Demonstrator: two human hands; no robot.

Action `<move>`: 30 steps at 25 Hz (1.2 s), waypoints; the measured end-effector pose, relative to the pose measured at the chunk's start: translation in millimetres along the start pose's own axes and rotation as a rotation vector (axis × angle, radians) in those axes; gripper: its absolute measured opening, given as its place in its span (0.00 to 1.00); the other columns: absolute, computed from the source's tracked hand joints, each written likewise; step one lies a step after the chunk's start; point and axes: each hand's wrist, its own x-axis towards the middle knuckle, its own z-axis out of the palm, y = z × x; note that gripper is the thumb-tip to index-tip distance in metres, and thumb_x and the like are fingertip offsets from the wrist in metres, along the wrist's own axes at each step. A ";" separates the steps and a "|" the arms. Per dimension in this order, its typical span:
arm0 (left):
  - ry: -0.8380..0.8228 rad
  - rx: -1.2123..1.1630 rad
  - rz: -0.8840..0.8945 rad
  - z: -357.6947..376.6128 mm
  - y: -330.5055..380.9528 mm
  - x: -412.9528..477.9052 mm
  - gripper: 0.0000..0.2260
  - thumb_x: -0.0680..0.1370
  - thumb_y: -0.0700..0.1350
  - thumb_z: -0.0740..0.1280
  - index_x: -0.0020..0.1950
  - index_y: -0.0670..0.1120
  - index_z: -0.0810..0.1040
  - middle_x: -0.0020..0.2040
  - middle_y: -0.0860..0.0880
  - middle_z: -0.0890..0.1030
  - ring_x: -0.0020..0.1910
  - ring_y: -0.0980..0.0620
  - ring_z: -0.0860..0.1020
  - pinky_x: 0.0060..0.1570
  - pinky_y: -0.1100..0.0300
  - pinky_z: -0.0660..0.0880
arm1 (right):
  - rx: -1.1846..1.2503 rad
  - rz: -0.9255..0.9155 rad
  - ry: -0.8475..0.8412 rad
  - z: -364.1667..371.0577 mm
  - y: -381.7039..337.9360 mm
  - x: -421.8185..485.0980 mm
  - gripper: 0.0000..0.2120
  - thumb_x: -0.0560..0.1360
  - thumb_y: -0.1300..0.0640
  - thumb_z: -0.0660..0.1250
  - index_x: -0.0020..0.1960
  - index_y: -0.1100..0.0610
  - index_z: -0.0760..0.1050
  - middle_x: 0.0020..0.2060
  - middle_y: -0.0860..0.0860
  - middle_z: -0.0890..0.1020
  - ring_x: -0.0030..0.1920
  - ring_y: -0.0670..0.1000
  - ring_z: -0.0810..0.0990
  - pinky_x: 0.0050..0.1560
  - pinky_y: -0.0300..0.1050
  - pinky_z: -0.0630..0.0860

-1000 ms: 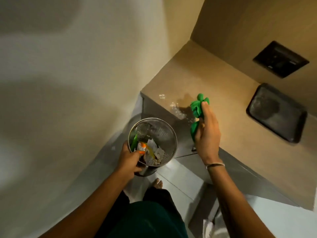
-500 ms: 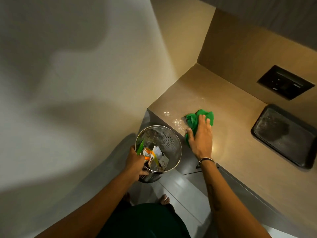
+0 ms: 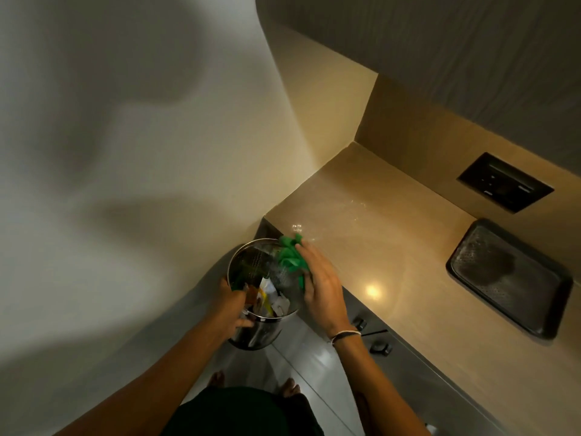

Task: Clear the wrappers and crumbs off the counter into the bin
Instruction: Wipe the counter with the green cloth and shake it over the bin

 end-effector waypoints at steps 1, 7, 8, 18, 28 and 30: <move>0.001 0.009 0.000 0.2 -0.6 1.8 0.34 0.83 0.41 0.68 0.84 0.54 0.55 0.77 0.38 0.71 0.66 0.32 0.78 0.51 0.31 0.82 | 0.012 0.049 0.060 -11.5 8.4 8.4 0.28 0.82 0.67 0.60 0.81 0.54 0.66 0.81 0.52 0.67 0.82 0.54 0.65 0.82 0.55 0.63; 0.024 0.050 0.001 -1.2 -0.6 12.3 0.24 0.84 0.46 0.68 0.79 0.53 0.66 0.72 0.38 0.77 0.65 0.30 0.79 0.49 0.27 0.81 | 0.002 0.500 0.438 -86.5 101.3 85.1 0.27 0.81 0.58 0.56 0.80 0.54 0.64 0.78 0.56 0.71 0.78 0.60 0.70 0.79 0.65 0.67; 0.031 0.063 0.003 -1.0 -1.1 14.3 0.24 0.84 0.44 0.68 0.79 0.53 0.66 0.71 0.38 0.77 0.65 0.30 0.79 0.47 0.28 0.82 | -0.039 0.583 0.420 -92.1 115.3 97.5 0.25 0.83 0.60 0.57 0.80 0.55 0.64 0.78 0.58 0.70 0.78 0.63 0.70 0.78 0.67 0.68; 0.069 0.234 0.066 -3.9 4.4 18.6 0.22 0.84 0.45 0.68 0.76 0.53 0.66 0.64 0.39 0.81 0.53 0.35 0.85 0.34 0.40 0.86 | -0.281 0.286 -0.064 -53.1 119.6 175.2 0.25 0.86 0.58 0.58 0.83 0.56 0.61 0.83 0.59 0.60 0.84 0.64 0.55 0.82 0.67 0.60; 0.020 0.272 0.065 -7.9 20.6 13.0 0.20 0.86 0.46 0.62 0.79 0.51 0.66 0.70 0.38 0.78 0.58 0.36 0.83 0.40 0.37 0.86 | -0.210 -0.325 -0.574 60.3 3.2 68.5 0.28 0.81 0.67 0.66 0.79 0.55 0.69 0.79 0.55 0.72 0.79 0.61 0.70 0.76 0.61 0.73; 0.012 0.254 0.034 -5.8 12.3 17.1 0.22 0.86 0.44 0.61 0.81 0.50 0.63 0.72 0.37 0.76 0.59 0.34 0.82 0.45 0.36 0.85 | -0.222 -0.308 -0.593 67.1 -3.9 38.1 0.28 0.81 0.62 0.68 0.80 0.52 0.68 0.80 0.53 0.70 0.80 0.58 0.69 0.78 0.59 0.72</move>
